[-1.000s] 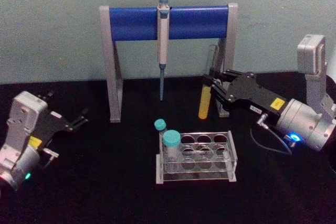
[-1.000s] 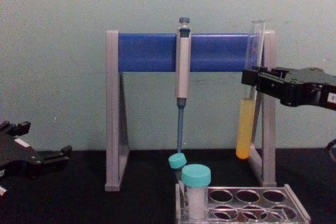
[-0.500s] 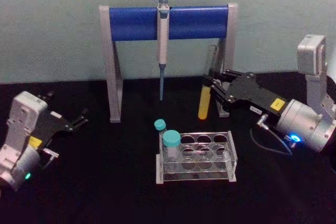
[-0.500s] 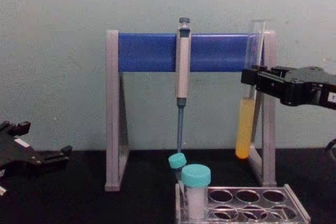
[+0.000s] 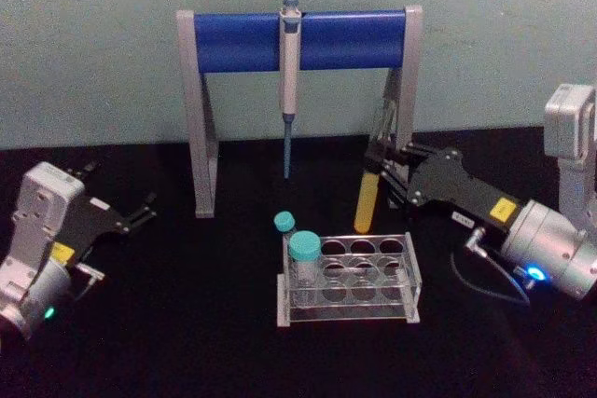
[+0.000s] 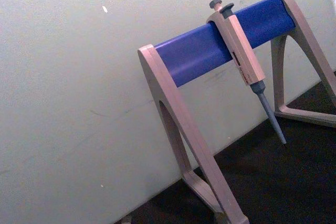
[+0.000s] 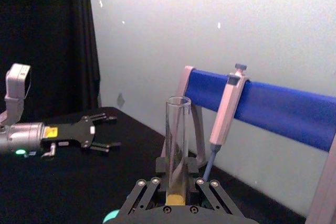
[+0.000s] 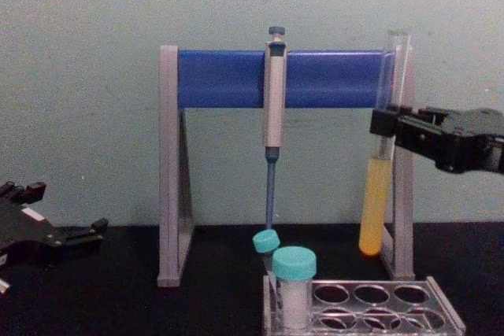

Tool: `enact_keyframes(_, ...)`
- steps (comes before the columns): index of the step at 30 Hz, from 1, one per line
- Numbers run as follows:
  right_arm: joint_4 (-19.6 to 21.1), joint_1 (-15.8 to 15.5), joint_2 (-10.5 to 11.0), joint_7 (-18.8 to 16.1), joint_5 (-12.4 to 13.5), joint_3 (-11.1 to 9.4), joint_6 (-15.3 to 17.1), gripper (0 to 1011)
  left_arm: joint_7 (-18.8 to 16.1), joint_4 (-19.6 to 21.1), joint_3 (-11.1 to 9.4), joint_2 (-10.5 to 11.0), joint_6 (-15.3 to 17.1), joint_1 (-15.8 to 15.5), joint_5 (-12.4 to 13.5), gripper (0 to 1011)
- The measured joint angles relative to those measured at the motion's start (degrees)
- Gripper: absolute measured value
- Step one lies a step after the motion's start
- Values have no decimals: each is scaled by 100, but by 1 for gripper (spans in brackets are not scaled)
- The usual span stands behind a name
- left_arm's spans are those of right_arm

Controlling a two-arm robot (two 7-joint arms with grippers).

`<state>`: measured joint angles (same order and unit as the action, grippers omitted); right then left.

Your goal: Pick up the test tube from the test tube rack, shake it, then place it back into the test tube rack.

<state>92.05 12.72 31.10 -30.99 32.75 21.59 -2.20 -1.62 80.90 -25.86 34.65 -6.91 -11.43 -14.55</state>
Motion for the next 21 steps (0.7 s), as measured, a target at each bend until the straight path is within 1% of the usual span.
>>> enact_keyframes(6,116,-223,56,99,0,-24,41,221,0,0,0,0,0,0,0,1009)
enact_keyframes(10,118,-293,65,157,-40,-28,59,221,0,0,0,0,0,0,0,1010)
enact_keyframes(21,-67,-247,-23,145,-135,0,54,221,0,0,0,0,0,0,0,1010)
